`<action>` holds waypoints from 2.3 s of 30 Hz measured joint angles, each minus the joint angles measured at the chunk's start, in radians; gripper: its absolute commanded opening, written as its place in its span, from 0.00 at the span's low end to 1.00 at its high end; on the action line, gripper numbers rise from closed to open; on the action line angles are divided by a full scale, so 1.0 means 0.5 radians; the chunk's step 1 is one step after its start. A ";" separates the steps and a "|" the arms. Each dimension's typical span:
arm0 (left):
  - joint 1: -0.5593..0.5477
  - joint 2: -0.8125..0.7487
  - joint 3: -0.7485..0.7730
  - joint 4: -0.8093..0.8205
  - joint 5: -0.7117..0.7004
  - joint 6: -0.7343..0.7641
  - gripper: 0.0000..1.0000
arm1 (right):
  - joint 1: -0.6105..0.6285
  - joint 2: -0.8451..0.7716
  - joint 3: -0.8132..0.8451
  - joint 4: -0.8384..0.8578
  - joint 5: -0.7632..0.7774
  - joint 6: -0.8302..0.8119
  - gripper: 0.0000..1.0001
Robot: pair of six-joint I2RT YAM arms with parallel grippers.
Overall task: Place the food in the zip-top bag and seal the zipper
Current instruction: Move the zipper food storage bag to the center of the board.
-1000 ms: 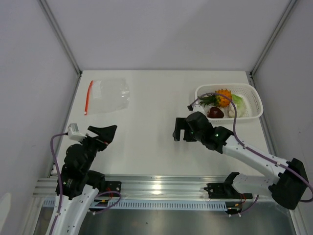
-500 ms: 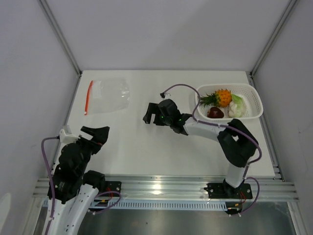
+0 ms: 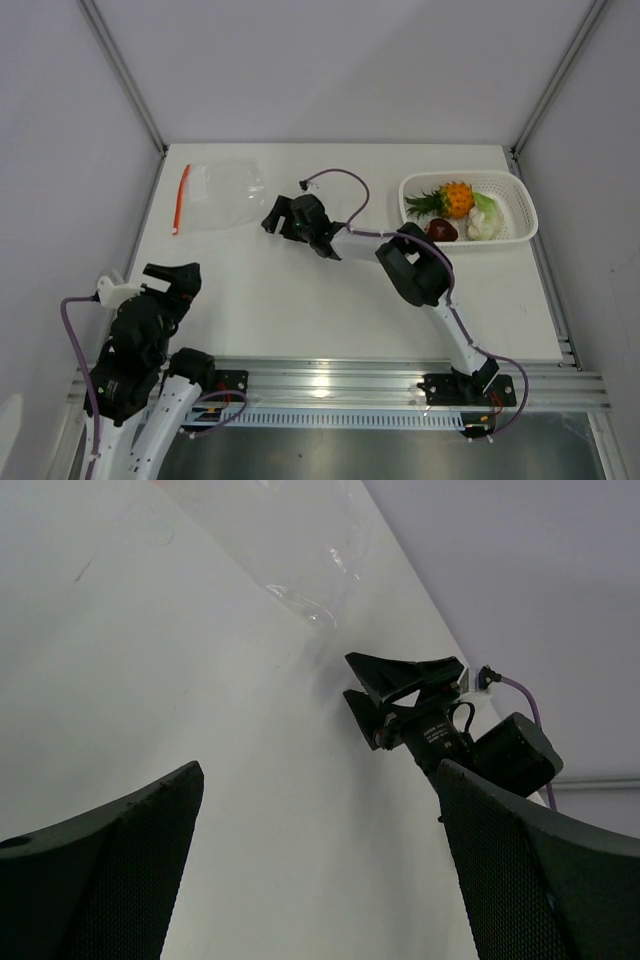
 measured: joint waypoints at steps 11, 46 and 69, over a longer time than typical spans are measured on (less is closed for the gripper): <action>0.000 -0.081 0.000 -0.012 -0.069 -0.018 0.99 | 0.009 0.494 0.726 -0.047 -0.095 0.035 0.74; 0.000 -0.091 0.007 0.146 -0.085 0.289 0.98 | -0.121 -0.062 -0.272 0.106 -0.305 0.072 0.00; 0.000 -0.127 -0.158 0.459 0.581 0.442 0.87 | -0.251 -1.778 -1.451 -1.115 0.132 -0.782 0.73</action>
